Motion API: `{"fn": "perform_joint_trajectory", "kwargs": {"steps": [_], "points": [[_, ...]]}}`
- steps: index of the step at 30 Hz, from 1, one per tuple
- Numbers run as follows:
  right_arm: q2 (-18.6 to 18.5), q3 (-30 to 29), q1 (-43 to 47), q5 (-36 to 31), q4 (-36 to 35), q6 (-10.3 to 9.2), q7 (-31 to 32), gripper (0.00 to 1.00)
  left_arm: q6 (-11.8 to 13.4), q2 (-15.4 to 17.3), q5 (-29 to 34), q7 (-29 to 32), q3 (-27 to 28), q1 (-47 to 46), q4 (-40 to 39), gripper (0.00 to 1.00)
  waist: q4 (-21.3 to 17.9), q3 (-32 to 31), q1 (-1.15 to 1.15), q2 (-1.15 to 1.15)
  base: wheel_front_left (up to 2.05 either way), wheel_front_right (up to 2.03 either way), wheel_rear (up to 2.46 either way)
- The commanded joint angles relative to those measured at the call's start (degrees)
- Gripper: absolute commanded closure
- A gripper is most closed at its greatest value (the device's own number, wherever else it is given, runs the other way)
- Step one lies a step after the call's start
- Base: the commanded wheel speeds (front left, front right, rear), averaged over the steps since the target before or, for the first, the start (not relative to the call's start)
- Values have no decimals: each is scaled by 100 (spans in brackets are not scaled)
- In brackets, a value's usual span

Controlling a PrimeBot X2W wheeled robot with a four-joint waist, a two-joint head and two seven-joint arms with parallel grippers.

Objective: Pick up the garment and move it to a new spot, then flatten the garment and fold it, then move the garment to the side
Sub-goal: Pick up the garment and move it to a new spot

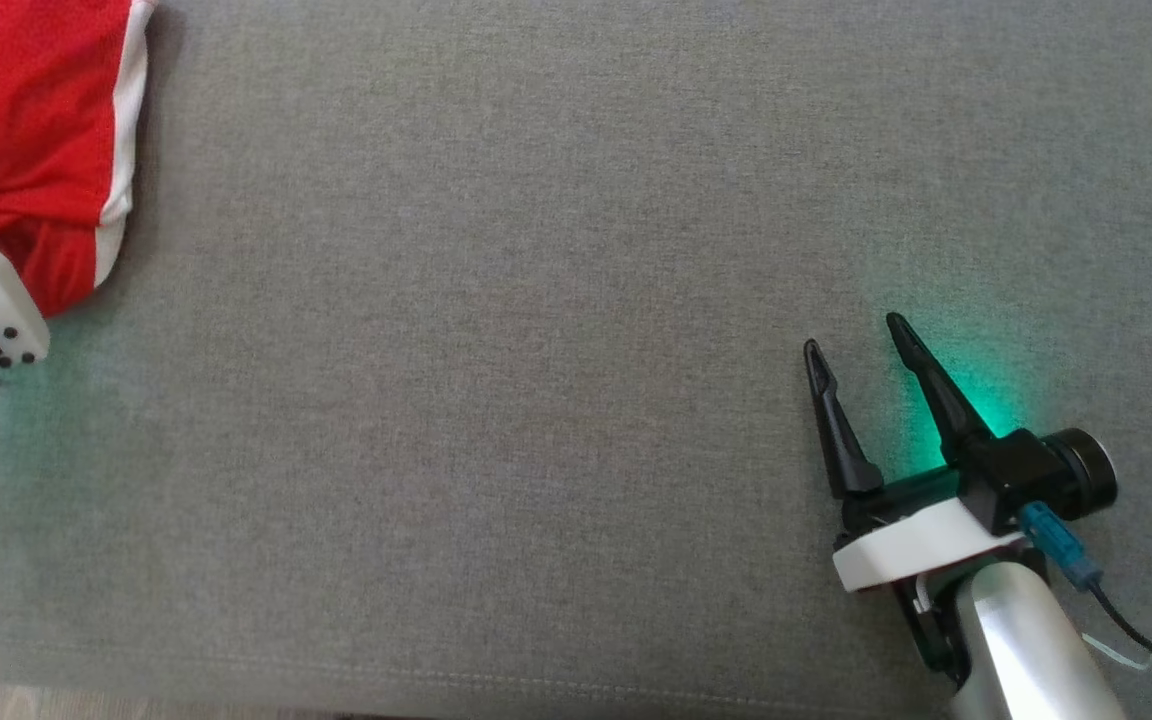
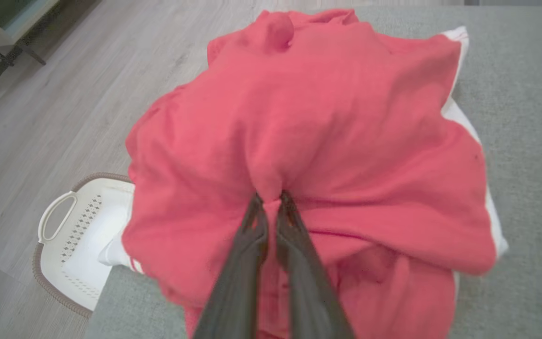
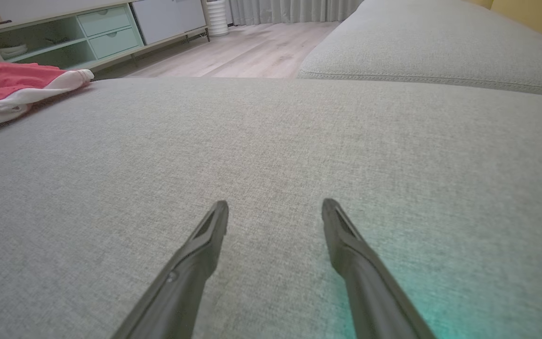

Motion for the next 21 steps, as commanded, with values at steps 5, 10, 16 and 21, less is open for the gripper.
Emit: {"fn": "perform_joint_trajectory", "kwargs": {"steps": [5, 10, 16, 21], "points": [[-15, 145, -85, 19, -151, 23, -12, 0, -71, 351, -33, -265, 134, -322, 84, 100, 44, -80, 0, 0, 0, 0, 0], [-15, 195, -111, 127, -52, 23, -52, 0, -134, 466, -2, -494, 80, -506, 128, 100, 49, -250, 0, 0, 0, 0, 0], [-15, 257, -81, 297, 134, 23, -108, 0, -248, 632, 10, -698, -7, -760, -74, 100, 5, -607, 0, 0, 0, 0, 0], [-15, 313, -46, 480, 289, 23, -153, 0, -297, 751, 61, -772, -116, -991, -430, 100, -74, -981, 0, 0, 0, 0, 0]]}}
